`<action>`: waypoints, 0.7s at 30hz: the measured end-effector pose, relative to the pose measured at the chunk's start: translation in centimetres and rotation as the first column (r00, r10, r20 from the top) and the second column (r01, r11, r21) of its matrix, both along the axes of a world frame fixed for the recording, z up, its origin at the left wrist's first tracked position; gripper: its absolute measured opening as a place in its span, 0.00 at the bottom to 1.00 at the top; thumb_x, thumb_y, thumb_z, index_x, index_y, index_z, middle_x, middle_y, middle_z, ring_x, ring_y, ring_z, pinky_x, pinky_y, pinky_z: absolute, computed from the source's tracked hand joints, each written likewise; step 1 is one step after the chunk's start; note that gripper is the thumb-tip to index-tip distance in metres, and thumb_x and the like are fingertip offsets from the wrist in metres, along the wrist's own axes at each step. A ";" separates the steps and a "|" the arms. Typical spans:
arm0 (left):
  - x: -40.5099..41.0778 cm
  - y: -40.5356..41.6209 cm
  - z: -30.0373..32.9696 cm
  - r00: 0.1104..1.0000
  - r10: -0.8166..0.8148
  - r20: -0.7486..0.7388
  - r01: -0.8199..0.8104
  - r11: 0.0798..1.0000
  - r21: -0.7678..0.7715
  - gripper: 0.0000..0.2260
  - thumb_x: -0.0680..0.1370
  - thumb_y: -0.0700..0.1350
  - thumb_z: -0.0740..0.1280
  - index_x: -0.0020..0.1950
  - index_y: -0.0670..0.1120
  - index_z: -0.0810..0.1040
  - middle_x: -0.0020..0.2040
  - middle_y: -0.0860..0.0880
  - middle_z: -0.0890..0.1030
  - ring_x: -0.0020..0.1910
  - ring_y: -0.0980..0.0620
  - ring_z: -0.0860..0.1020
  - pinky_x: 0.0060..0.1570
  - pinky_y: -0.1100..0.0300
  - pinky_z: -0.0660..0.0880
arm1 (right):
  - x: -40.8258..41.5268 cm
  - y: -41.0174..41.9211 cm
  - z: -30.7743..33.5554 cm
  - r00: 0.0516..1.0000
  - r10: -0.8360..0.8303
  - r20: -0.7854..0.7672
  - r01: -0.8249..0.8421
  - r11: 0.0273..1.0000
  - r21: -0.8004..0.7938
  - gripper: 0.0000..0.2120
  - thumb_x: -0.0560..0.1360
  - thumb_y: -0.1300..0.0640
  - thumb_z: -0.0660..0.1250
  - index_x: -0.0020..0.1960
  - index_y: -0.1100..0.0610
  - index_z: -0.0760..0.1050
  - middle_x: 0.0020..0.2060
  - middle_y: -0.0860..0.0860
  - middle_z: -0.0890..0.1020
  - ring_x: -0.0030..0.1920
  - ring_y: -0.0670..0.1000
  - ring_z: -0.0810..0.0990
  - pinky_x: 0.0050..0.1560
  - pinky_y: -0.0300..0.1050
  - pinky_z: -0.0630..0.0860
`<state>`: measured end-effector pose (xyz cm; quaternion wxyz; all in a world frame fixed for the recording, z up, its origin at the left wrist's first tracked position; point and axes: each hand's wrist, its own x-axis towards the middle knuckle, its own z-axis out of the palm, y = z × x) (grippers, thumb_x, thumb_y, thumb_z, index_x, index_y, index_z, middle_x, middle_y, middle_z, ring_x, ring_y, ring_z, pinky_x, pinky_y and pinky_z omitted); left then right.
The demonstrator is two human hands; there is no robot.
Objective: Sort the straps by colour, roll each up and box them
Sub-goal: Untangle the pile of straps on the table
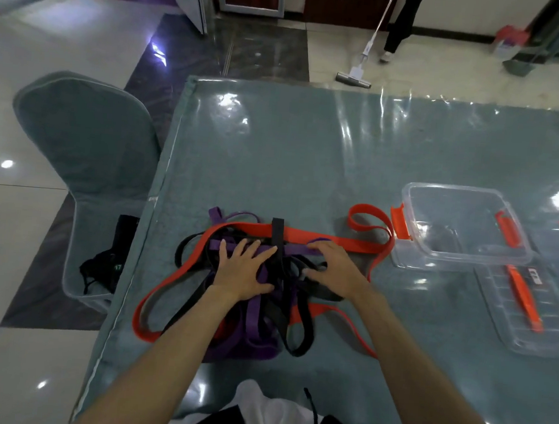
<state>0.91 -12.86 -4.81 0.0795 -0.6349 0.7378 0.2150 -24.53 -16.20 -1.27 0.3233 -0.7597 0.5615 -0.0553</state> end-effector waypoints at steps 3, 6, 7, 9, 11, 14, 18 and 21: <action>0.4 -0.2 -0.5 0.992 0.070 -0.105 -0.080 0.992 -0.096 0.45 0.75 0.70 0.67 0.85 0.64 0.46 0.84 0.54 0.61 0.83 0.47 0.58 0.79 0.30 0.47 | 0.5 -0.5 -1.0 0.979 0.121 -0.166 -0.117 0.993 0.032 0.38 0.67 0.36 0.79 0.73 0.47 0.75 0.74 0.52 0.68 0.75 0.55 0.64 0.73 0.57 0.67; 0.5 -0.5 -0.9 0.971 0.148 -0.189 -0.168 0.981 -0.095 0.48 0.74 0.69 0.70 0.86 0.57 0.48 0.82 0.52 0.67 0.82 0.48 0.61 0.80 0.33 0.48 | 0.7 0.4 -2.3 0.922 0.213 -0.323 -0.267 0.955 -0.132 0.26 0.70 0.36 0.76 0.66 0.43 0.81 0.67 0.50 0.71 0.70 0.55 0.68 0.66 0.53 0.68; 0.5 -0.6 -1.0 0.967 0.162 -0.195 -0.181 0.980 -0.086 0.48 0.74 0.69 0.70 0.86 0.56 0.49 0.82 0.51 0.67 0.82 0.48 0.62 0.80 0.34 0.48 | 0.8 0.6 -2.4 0.929 0.210 -0.304 -0.264 0.953 -0.149 0.22 0.73 0.40 0.74 0.66 0.43 0.82 0.64 0.50 0.74 0.68 0.55 0.72 0.64 0.52 0.70; 0.7 -1.0 -1.0 0.961 0.182 -0.209 -0.202 0.976 -0.078 0.47 0.75 0.69 0.70 0.86 0.53 0.52 0.82 0.49 0.67 0.82 0.48 0.63 0.81 0.36 0.48 | 0.7 0.6 -2.3 0.974 0.110 -0.198 -0.142 0.977 -0.159 0.15 0.79 0.48 0.71 0.64 0.49 0.83 0.59 0.52 0.81 0.62 0.56 0.80 0.60 0.52 0.75; 0.8 -1.2 -0.7 0.959 0.180 -0.219 -0.205 0.974 -0.100 0.45 0.75 0.69 0.70 0.86 0.53 0.54 0.83 0.50 0.65 0.82 0.47 0.62 0.81 0.35 0.48 | 0.5 0.1 -1.4 0.996 -0.085 0.003 0.085 0.985 -0.149 0.10 0.82 0.57 0.67 0.61 0.58 0.82 0.51 0.55 0.86 0.52 0.59 0.86 0.52 0.53 0.80; 0.3 -0.7 0.3 0.987 0.103 -0.121 -0.123 0.977 -0.173 0.43 0.76 0.67 0.70 0.86 0.56 0.55 0.84 0.49 0.60 0.84 0.43 0.55 0.80 0.31 0.43 | -0.3 -1.5 1.9 0.805 -0.410 0.429 0.400 0.909 0.118 0.07 0.86 0.63 0.58 0.58 0.64 0.74 0.37 0.52 0.86 0.27 0.54 0.84 0.30 0.45 0.81; -2.0 1.8 1.7 0.997 -0.067 -0.037 0.042 0.887 -0.461 0.32 0.76 0.57 0.75 0.78 0.50 0.73 0.82 0.42 0.65 0.84 0.40 0.59 0.80 0.30 0.50 | 0.4 -3.3 7.2 0.383 -0.645 0.661 0.341 0.764 0.548 0.08 0.88 0.62 0.55 0.57 0.64 0.71 0.35 0.57 0.86 0.27 0.55 0.84 0.27 0.47 0.82; -3.6 3.8 1.9 0.925 -0.313 -0.215 0.170 0.848 -0.502 0.24 0.82 0.64 0.64 0.67 0.49 0.82 0.72 0.47 0.79 0.76 0.46 0.73 0.82 0.36 0.46 | 1.9 -3.6 10.0 0.277 -0.715 0.641 0.126 0.689 0.714 0.11 0.86 0.62 0.57 0.57 0.65 0.76 0.41 0.58 0.88 0.35 0.53 0.87 0.35 0.47 0.84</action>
